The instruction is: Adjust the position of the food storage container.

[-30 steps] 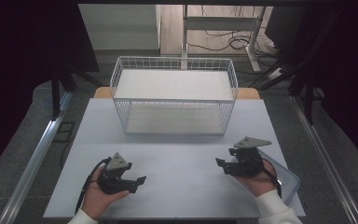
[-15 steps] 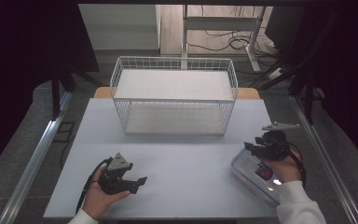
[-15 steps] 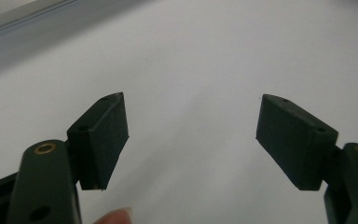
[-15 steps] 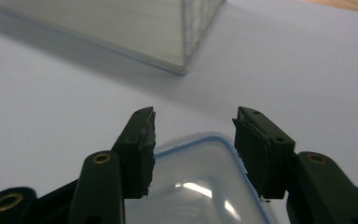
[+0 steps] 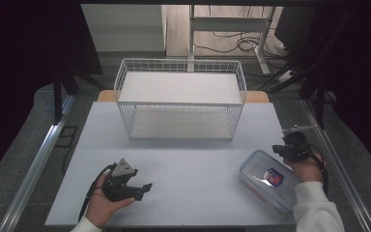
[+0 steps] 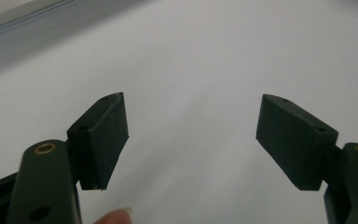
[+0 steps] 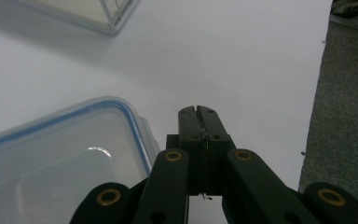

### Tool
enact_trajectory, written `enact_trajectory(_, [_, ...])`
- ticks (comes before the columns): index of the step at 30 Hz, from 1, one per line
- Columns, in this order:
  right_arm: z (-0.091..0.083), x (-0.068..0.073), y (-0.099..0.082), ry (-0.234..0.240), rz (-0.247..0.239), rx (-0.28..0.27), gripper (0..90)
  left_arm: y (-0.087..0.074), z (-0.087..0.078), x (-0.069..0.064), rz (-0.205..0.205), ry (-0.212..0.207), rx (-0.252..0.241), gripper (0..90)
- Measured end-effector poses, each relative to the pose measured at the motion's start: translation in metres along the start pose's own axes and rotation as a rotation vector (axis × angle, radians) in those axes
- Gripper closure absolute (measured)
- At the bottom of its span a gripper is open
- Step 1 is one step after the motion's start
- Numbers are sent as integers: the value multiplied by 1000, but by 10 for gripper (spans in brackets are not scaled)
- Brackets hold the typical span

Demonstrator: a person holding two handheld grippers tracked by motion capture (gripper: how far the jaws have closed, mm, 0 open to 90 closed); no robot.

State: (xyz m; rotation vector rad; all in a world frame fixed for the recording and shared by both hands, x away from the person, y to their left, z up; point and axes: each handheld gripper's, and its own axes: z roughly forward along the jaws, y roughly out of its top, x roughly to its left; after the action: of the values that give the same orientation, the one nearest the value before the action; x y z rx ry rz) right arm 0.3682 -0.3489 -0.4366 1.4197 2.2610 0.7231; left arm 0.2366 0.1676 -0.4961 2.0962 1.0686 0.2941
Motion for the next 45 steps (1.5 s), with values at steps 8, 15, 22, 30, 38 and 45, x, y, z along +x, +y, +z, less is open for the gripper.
enact_trajectory(8, [18,7,0,12,-80,89,891,0,0,1,-2,-2,-1,248])
enact_trajectory(15, [19,21,4,25,-136,108,892,0,0,0,0,-4,1,249])
enact_trajectory(22, [25,55,10,85,-231,124,892,0,0,1,1,-4,3,248])
enact_trajectory(30, [28,70,11,120,-271,122,892,-1,0,0,-2,-3,-1,248])
enact_trajectory(38, [-8,58,-1,78,-195,5,891,-1,-2,1,-3,-1,-6,249])
enact_trajectory(45, [-49,43,-27,29,-64,-77,891,-1,-2,2,-6,-1,-2,249])
